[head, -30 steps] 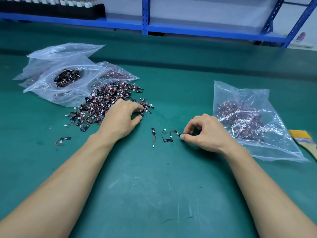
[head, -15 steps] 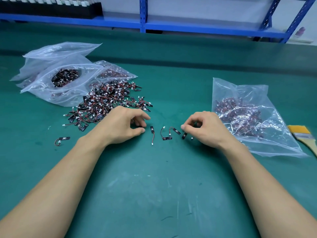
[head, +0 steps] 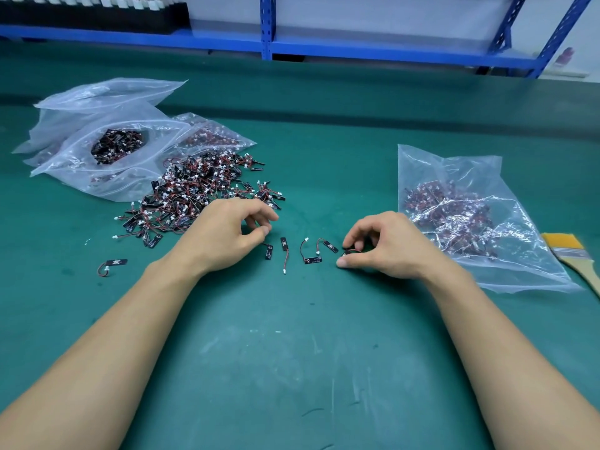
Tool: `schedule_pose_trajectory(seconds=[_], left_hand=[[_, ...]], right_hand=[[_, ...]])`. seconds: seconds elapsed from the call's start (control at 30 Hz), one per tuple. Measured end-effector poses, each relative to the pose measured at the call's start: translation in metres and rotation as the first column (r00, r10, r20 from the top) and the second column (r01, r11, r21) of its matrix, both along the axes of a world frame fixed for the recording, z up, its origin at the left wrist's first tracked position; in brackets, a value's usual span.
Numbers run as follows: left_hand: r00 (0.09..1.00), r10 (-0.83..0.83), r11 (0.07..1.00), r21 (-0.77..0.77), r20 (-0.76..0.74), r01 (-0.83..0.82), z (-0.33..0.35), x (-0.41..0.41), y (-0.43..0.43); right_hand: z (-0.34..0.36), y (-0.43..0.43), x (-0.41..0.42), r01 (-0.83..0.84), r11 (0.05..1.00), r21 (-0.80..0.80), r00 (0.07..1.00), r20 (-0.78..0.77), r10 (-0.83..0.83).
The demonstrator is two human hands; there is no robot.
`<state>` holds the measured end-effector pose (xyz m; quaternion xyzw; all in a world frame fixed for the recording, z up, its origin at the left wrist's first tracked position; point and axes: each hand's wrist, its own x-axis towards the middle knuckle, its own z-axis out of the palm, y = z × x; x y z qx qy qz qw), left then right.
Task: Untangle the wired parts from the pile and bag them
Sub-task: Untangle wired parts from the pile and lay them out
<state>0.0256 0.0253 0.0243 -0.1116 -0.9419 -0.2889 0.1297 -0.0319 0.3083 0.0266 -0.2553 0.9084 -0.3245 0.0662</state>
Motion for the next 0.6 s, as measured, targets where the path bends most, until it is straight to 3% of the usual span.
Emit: schedule_pose_trajectory(seconds=[0.23, 0.33, 0.47, 0.6], left_hand=[[1.000, -0.005, 1.000, -0.014, -0.027, 0.004, 0.002, 0.001, 0.000], [0.990, -0.115, 0.993, -0.008, -0.085, 0.114, 0.004, 0.005, 0.008], [0.948, -0.316, 0.948, -0.051, -0.038, 0.314, 0.003, 0.011, 0.029], [0.943, -0.332, 0.940, -0.080, 0.007, 0.331, 0.001, 0.011, 0.032]], right_hand=[[0.000, 0.004, -0.003, 0.011, 1.000, 0.005, 1.000, -0.026, -0.011], [0.000, 0.004, -0.004, 0.008, 1.000, 0.028, 0.997, -0.081, -0.006], [-0.003, 0.002, -0.007, 0.007, 1.000, 0.015, 0.994, -0.111, -0.005], [-0.007, -0.001, -0.006, 0.028, 1.000, -0.009, 0.988, -0.148, -0.029]])
